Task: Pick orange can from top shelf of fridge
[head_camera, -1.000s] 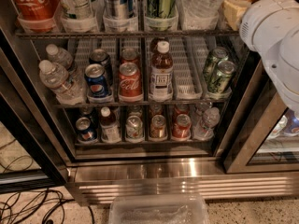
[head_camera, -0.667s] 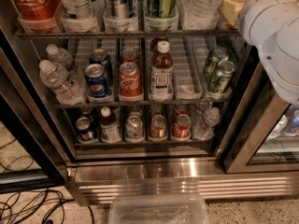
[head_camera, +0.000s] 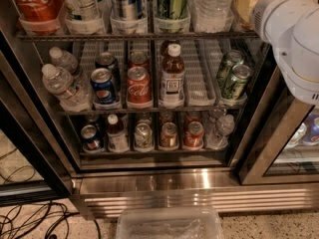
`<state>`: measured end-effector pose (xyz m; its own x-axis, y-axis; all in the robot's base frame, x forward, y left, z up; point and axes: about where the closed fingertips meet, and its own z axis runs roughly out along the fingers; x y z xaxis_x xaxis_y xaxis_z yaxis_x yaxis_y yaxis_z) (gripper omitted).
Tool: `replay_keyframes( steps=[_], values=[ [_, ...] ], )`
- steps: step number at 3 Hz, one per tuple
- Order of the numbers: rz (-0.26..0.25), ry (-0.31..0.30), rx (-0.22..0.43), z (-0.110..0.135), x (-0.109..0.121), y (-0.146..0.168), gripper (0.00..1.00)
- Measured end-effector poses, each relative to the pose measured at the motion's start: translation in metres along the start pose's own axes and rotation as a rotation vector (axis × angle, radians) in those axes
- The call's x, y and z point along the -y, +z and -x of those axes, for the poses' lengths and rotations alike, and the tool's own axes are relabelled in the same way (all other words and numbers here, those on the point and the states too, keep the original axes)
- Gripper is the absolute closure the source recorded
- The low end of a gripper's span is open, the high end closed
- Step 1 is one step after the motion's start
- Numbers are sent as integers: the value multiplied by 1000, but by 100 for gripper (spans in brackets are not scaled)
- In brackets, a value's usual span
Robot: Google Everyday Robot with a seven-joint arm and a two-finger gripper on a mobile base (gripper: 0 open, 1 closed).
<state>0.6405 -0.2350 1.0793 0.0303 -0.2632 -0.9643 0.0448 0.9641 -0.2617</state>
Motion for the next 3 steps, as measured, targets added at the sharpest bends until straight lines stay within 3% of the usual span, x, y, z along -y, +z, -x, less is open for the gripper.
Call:
replay_keyframes(
  steps=[2,3],
  values=[
    [14,43,-21,-3,2,3,85],
    [14,43,-21,-3,2,3,100]
  ],
)
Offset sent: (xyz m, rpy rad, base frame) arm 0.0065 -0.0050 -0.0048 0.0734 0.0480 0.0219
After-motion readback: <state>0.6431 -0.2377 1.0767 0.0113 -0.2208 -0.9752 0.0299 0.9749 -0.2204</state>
